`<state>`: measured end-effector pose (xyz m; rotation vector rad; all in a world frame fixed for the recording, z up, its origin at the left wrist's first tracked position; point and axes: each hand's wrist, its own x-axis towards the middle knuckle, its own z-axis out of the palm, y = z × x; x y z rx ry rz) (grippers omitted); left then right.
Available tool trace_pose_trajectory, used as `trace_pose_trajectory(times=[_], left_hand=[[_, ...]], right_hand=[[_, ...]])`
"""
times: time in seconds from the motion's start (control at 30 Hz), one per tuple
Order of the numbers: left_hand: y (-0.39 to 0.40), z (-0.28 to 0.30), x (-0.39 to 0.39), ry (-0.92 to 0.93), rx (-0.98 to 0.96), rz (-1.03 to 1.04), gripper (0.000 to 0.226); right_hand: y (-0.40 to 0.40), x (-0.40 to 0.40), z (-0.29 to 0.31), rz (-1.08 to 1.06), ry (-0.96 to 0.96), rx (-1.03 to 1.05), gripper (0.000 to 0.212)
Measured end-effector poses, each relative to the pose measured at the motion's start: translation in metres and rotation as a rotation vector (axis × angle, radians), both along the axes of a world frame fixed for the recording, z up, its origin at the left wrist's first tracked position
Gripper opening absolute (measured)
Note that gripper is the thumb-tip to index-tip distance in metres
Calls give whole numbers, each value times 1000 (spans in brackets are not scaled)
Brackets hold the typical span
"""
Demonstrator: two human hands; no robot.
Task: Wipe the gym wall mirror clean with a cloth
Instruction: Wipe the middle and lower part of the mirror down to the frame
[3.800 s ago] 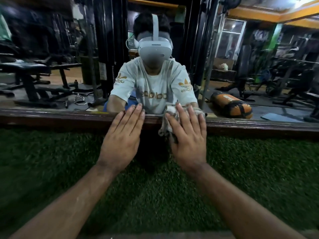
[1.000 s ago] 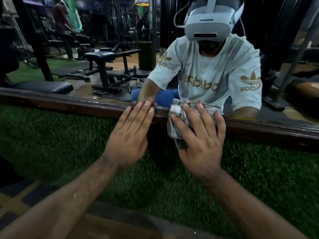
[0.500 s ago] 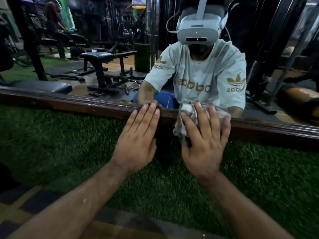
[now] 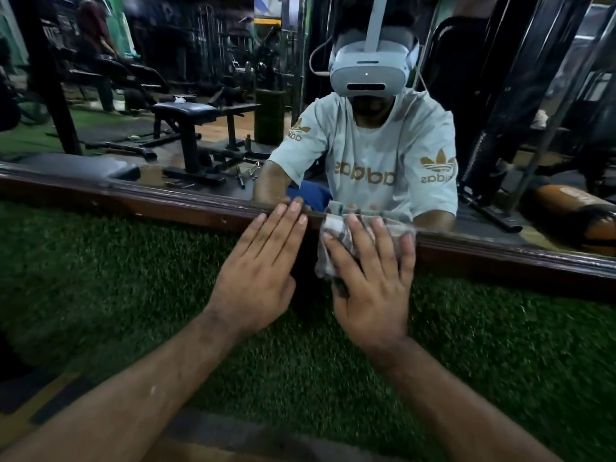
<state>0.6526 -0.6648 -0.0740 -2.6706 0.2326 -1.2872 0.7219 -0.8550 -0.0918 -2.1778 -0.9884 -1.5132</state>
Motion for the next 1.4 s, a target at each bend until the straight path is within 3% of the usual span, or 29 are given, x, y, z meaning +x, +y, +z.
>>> trace_pose_trajectory(times=[0.07, 0.2, 0.4, 0.5, 0.73, 0.93, 1.17, 1.4], left_hand=[[18, 2, -1, -41, -54, 28, 75], [36, -1, 4, -80, -46, -29, 72], [89, 11, 12, -179, -21, -79, 64], [100, 13, 15, -171, 32, -165, 61], [156, 27, 10, -166, -5, -180, 70], [168, 25, 8, -126, 11, -264, 63], [200, -2, 2, -274, 15, -152, 54], [204, 4, -19, -139, -11, -123, 62]], right_hand=[[-12, 8, 10, 6, -12, -26, 46], [6, 1, 5, -68, 50, 138, 50], [65, -12, 8, -33, 20, 56, 45], [84, -18, 8, -91, 41, 127, 46], [131, -40, 11, -178, 131, 62, 51], [164, -49, 13, -179, 157, 30, 61], [192, -36, 3, -90, 22, 159, 44], [205, -40, 12, -21, 10, 52, 47]])
